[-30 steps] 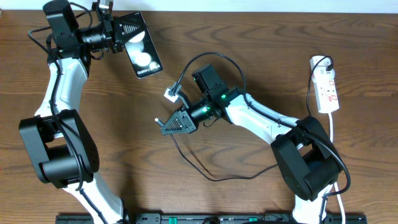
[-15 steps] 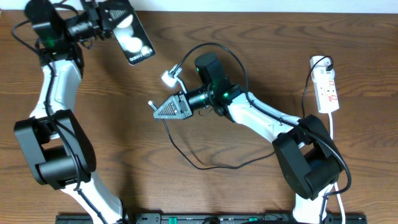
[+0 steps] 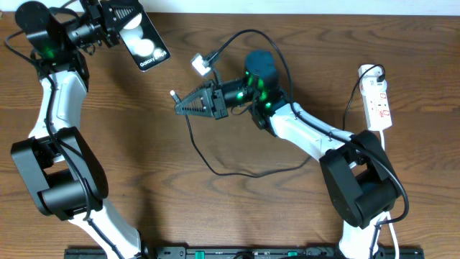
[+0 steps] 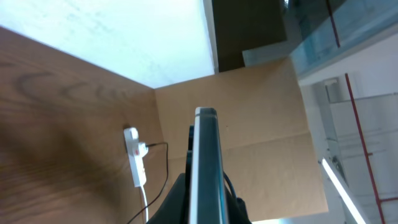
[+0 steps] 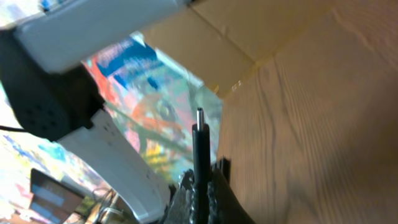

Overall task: Plug charger to phone and switch on socket
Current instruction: 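Carry the cable plug with the right gripper toward the phone's bottom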

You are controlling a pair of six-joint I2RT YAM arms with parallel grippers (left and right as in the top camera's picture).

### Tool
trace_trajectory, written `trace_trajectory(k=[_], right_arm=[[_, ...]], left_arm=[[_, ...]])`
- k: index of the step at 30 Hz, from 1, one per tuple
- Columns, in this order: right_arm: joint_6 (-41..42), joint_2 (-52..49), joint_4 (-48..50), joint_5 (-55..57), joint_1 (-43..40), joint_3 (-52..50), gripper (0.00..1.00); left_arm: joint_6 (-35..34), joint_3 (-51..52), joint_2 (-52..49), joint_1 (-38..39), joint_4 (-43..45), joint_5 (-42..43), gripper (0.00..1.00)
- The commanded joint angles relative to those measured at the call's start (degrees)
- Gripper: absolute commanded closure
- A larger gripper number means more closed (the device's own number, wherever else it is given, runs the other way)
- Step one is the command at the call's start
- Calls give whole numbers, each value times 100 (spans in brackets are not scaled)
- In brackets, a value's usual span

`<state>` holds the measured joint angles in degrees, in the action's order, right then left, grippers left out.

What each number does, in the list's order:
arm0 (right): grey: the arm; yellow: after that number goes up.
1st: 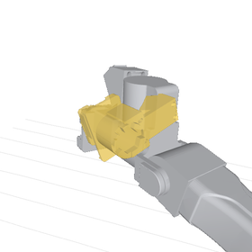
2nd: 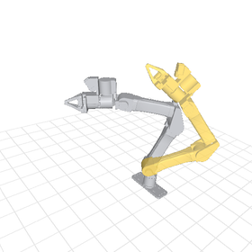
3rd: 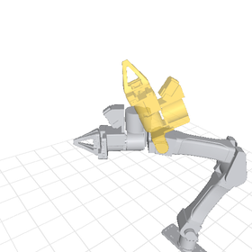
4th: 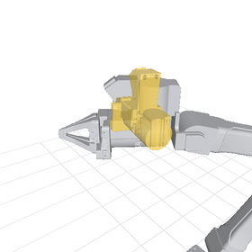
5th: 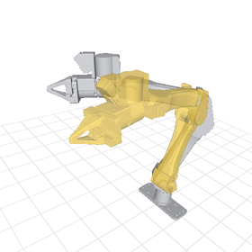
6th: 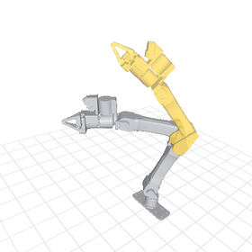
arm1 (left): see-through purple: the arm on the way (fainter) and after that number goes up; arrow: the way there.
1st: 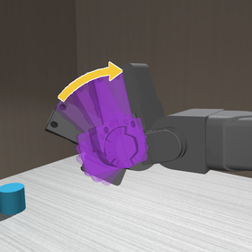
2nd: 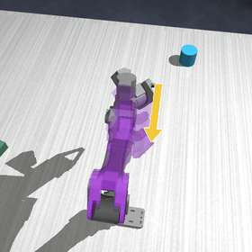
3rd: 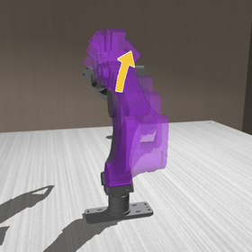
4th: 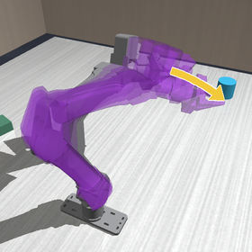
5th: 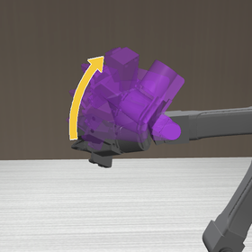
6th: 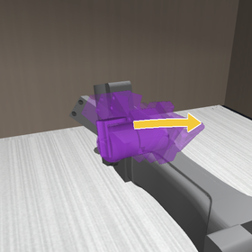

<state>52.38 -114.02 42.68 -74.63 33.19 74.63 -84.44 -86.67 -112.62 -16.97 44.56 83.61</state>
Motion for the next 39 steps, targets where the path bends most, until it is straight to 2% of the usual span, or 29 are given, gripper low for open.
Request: trace_trajectory(k=[1,7,17,23,39], right_arm=[[1010,-55,494,173,-103,59,99],[1386,-55,796,400,-122,59,99],[1405,-55,876,398,-181,59,99],[1690,-55,1377,402,-258,59,99],[1722,-55,1392,540,-319,59,99]], left_arm=[[-586,-66,66,7,402,-81,92],[-1058,-66,66,179,1014,-70,92],[-1056,-66,66,592,1049,-7,93],[-1058,-66,66,603,1377,81,93],[-1082,-66,66,619,1386,122,93]])
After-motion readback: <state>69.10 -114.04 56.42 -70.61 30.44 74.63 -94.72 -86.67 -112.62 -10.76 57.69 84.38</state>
